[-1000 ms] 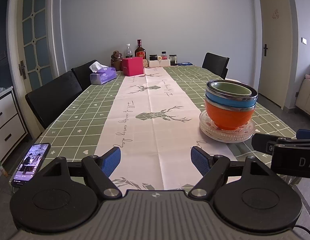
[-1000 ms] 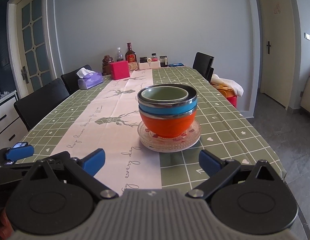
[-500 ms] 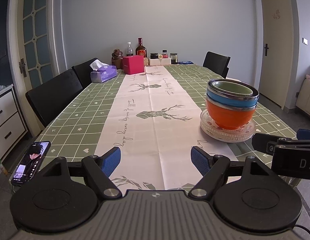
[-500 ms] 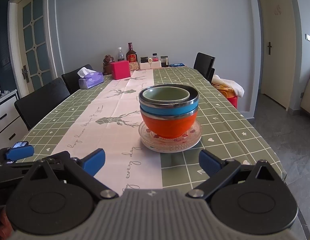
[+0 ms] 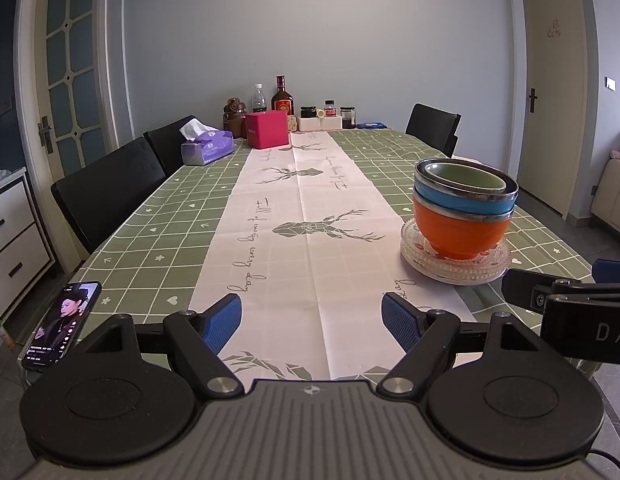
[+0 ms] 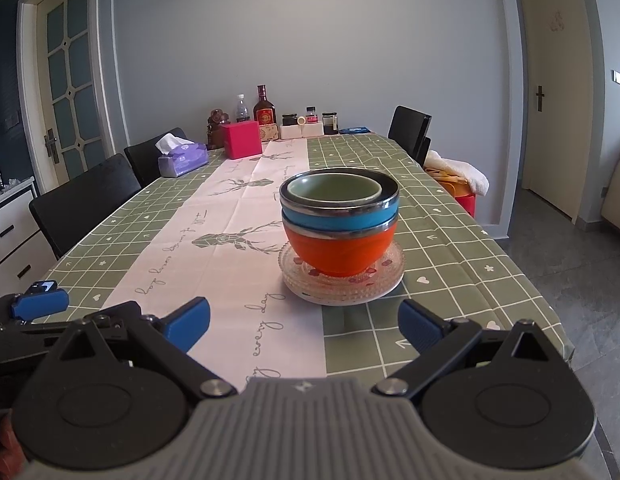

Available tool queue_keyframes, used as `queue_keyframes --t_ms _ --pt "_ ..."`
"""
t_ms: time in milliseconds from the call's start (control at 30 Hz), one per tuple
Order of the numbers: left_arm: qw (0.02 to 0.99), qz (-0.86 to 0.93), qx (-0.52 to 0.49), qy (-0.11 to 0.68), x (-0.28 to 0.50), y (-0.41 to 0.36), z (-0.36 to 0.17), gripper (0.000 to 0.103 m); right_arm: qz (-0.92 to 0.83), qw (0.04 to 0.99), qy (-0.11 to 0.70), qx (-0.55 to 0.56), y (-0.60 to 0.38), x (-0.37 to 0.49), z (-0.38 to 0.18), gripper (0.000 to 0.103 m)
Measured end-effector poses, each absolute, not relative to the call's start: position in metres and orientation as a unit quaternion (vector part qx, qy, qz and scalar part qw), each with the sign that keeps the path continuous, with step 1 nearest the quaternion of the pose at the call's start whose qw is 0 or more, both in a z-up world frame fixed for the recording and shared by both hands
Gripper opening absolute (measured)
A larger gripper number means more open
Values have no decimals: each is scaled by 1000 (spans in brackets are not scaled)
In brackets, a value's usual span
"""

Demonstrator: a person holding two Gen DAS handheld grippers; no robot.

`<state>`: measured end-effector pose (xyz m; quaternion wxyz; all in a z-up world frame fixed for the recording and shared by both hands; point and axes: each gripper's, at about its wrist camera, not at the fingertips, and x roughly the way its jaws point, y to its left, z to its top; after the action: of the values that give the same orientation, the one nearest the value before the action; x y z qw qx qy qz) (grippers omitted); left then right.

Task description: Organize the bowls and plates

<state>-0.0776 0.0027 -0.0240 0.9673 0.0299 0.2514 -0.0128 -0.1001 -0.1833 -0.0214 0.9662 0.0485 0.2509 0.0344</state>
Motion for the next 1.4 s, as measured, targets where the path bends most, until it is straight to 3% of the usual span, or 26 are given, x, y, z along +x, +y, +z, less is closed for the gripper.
queue_keyframes --t_ms 1400 --pt "971 -11 41 236 -81 1 -22 93 34 966 253 47 -182 -101 -25 99"
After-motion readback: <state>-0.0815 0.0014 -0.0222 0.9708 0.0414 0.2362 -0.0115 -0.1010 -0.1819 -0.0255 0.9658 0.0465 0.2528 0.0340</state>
